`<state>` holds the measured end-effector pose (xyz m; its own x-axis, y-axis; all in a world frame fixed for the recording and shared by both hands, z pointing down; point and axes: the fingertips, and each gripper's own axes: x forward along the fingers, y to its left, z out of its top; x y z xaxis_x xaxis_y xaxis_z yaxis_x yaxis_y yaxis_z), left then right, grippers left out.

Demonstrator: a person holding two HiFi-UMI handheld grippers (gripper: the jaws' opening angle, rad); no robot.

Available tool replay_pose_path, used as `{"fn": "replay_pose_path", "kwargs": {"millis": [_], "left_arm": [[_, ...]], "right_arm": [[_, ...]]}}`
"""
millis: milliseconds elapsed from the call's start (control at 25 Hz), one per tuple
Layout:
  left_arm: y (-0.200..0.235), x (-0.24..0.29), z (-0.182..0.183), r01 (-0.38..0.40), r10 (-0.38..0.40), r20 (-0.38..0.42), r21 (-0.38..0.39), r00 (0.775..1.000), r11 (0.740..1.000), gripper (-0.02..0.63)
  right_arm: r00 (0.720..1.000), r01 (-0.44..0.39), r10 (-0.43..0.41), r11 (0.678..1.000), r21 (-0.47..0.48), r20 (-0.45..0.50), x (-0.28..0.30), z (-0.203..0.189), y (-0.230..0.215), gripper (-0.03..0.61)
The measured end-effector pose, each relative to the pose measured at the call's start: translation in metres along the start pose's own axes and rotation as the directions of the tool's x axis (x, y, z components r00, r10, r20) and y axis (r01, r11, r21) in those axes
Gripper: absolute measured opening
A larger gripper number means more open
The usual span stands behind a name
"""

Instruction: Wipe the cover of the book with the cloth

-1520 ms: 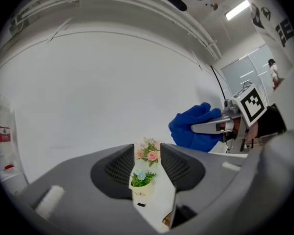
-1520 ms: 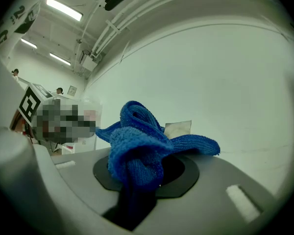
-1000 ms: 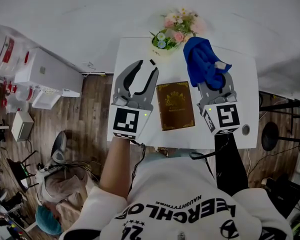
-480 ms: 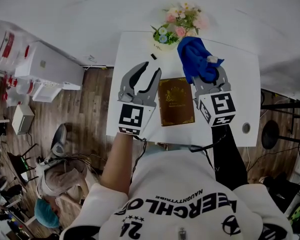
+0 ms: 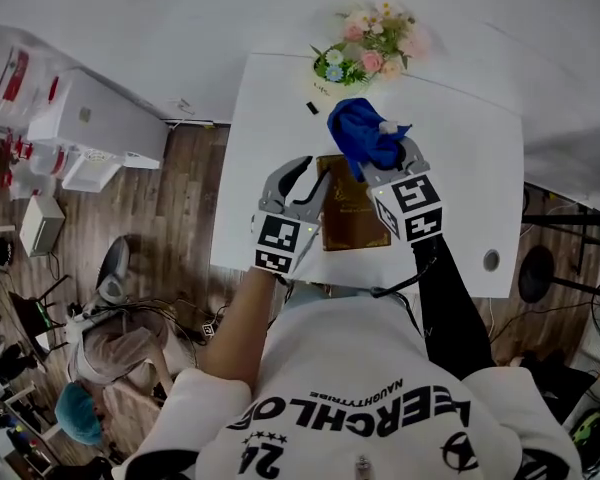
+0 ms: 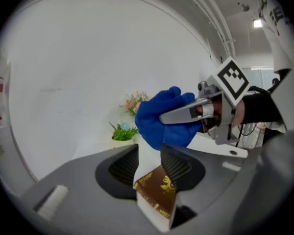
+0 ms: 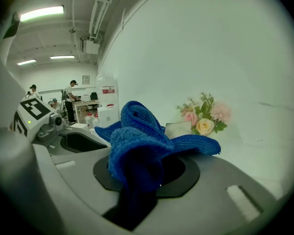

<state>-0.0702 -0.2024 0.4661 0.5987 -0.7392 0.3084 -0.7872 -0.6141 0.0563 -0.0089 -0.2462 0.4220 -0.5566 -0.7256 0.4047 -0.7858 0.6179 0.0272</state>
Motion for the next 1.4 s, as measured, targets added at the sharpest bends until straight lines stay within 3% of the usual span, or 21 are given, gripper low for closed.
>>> {"fn": "replay_pose_path", "kwargs": {"millis": [120,320,600,680,760,1000,1200,1400], "left_arm": [[-0.004,0.001,-0.024,0.014,-0.017,-0.051,-0.041,0.999,0.999,0.178],[-0.016,0.003,-0.053,0.054,-0.065,-0.108,-0.099,0.992,0.994,0.178],[-0.021,0.009,-0.09,0.079,-0.108,-0.178,-0.162,0.978,0.984,0.144],[-0.022,0.009,-0.098,0.076,-0.11,-0.197,-0.176,0.974,0.982,0.122],[-0.025,0.011,-0.106,0.075,-0.116,-0.215,-0.191,0.97,0.979,0.058],[-0.04,0.007,-0.141,0.066,-0.14,-0.283,-0.254,0.949,0.965,0.058],[-0.048,0.013,-0.156,0.066,-0.149,-0.329,-0.25,0.933,0.966,0.057],[-0.047,0.016,-0.157,0.071,-0.153,-0.322,-0.254,0.934,0.965,0.057]], "right_arm": [[0.997,-0.036,0.037,0.999,0.014,-0.064,0.011,-0.017,0.006,0.098],[0.979,-0.109,0.127,0.987,0.117,-0.161,0.024,-0.045,0.012,0.098],[0.934,-0.192,0.227,0.97,0.147,-0.275,0.044,-0.087,0.027,0.098],[0.925,-0.205,0.248,0.963,0.172,-0.286,0.048,-0.096,0.031,0.098],[0.92,-0.216,0.274,0.951,0.22,-0.281,0.053,-0.102,0.033,0.098],[0.902,-0.247,0.317,0.936,0.252,-0.294,0.06,-0.104,0.037,0.098],[0.869,-0.291,0.369,0.92,0.264,-0.33,0.06,-0.117,0.048,0.098],[0.87,-0.282,0.379,0.907,0.313,-0.315,0.061,-0.126,0.047,0.098]]}}
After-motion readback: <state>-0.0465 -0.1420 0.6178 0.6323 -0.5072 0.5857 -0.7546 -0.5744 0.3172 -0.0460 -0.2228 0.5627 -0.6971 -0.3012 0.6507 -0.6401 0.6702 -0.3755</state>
